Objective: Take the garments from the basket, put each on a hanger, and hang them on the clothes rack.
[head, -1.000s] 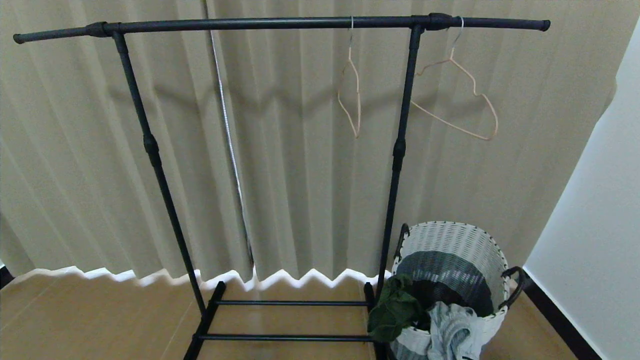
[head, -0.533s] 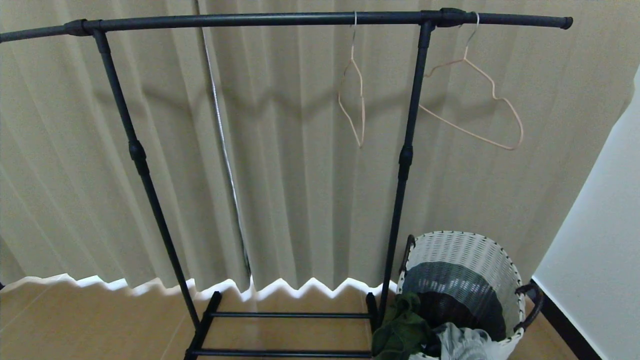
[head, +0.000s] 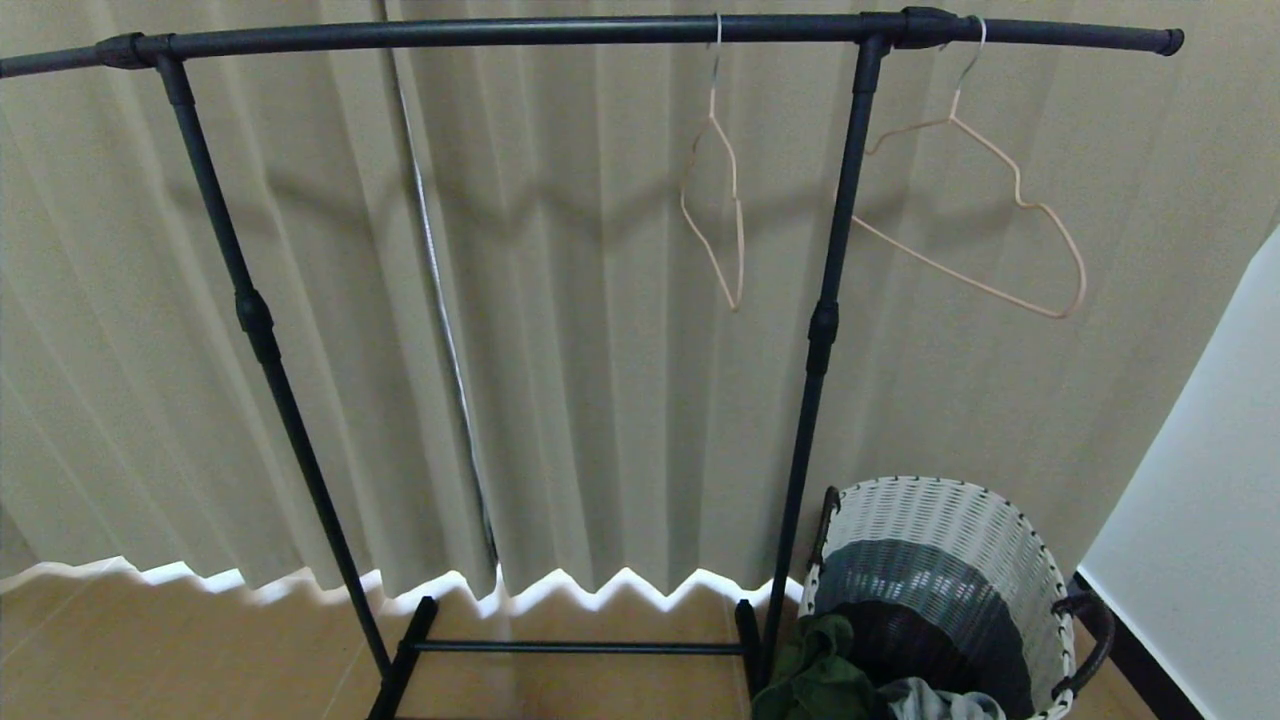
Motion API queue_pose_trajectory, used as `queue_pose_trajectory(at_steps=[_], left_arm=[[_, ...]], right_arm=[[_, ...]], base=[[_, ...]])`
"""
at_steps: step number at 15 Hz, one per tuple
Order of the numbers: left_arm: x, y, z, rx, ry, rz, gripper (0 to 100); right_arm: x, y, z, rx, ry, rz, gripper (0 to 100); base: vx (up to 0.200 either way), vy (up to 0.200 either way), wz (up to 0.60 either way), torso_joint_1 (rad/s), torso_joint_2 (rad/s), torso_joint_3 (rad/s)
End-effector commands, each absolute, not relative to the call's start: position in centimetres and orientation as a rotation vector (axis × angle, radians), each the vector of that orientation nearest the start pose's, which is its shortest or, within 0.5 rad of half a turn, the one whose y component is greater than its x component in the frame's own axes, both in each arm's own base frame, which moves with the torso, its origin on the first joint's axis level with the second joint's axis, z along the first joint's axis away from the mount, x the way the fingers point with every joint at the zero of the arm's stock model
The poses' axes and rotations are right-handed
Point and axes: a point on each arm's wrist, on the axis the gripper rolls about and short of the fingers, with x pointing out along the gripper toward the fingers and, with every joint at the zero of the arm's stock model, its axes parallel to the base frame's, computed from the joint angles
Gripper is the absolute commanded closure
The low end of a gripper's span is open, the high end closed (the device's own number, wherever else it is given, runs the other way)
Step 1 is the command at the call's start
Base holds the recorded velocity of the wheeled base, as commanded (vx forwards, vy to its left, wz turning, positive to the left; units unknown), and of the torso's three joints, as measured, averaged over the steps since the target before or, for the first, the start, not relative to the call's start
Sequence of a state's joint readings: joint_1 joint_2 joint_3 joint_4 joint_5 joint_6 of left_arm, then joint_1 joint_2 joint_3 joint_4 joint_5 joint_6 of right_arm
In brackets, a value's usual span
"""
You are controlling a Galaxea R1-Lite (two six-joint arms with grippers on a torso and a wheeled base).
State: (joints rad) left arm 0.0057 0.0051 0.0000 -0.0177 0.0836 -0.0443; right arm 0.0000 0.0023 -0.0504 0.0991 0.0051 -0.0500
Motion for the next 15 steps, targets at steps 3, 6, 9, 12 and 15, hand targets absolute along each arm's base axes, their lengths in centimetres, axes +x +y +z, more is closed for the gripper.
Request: queue_pose_trajectory(at_steps=[3,6,9,12,15], left_arm=[[-2.3,0.2,7.7,-0.045,-0.016,0.089,0],[-2.3,0.2,7.7,-0.045,-0.016,0.089,0],[-2.3,0.2,7.7,-0.045,-0.016,0.089,0],[-2.3,0.2,7.7,-0.045,-0.016,0.089,0],[-2.2,0.2,7.8,-0.045,-0.014,0.089,0]], right_arm=[[-2.2,-0.1,9.2,-0.247,0.197,0.083,0],[1.1,0.1,11.3,-0.367,0.454,0.150,0],[4.4,0.1,11.3,-0.434,0.619,0.095,0],[4.9,0.1,10.7,-0.441,0.603,0.076,0],[4.8,0.1,9.9,-0.490,0.629,0.113,0]], base=[[0.000,0.000,0.00,0.000,0.00,0.000],[0.000,0.000,0.00,0.000,0.00,0.000],[0.000,0.000,0.00,0.000,0.00,0.000],[0.000,0.000,0.00,-0.004,0.02,0.012],[0.000,0.000,0.00,-0.076,0.27,0.186]])
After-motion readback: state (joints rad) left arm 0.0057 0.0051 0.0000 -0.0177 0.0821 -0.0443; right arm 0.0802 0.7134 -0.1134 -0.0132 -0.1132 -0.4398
